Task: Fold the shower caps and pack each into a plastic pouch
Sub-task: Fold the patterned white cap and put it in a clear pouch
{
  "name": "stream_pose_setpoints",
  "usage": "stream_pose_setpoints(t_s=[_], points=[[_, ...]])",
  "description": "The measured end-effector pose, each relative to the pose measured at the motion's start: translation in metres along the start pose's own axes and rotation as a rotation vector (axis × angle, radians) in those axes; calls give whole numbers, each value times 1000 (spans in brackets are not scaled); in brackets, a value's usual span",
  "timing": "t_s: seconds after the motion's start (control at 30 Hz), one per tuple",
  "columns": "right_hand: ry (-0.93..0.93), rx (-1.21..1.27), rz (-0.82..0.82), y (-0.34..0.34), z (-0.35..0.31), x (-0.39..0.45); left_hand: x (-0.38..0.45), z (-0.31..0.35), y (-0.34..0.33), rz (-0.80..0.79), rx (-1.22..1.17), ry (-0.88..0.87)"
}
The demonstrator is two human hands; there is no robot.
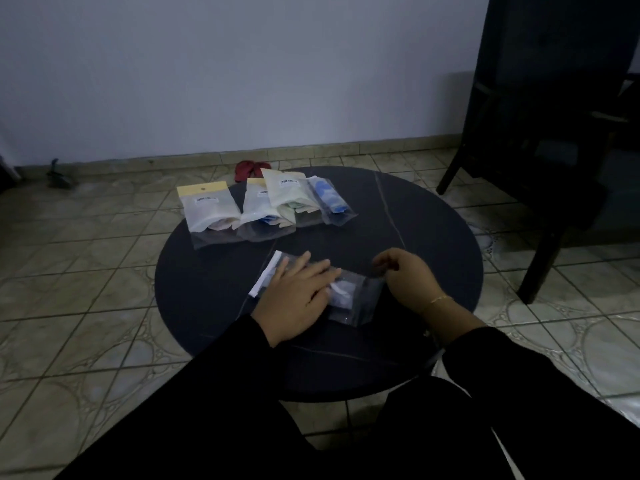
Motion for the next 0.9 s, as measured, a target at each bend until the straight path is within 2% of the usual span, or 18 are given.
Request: stream_pose_setpoints(t_s=[0.2,0.33,0.47,0.7,0.9], points=[[70,-148,-299,26,5,-22,11,5,10,16,-5,-139],[142,-247,-450,24,9,-34,9,6,18,41,-84,-163],[136,-371,-487,18,7,-44,6,6,19,14,-212,-208],[234,-432,-441,13,5,-52,-8,19,28,-26,-39,-191],[260,-473,-443,9,1,-48,-24,24,24,-5,-6,-193]])
Point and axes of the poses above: each hand's wrist, its own x-axis towards the middle knuckle, its own y-axis out of the back of the hand, z = x × y, the point moved 2 cm from there along x, towards the middle knuckle, and after that the axes turned 10 degrees about x, right-handed, at the moved point
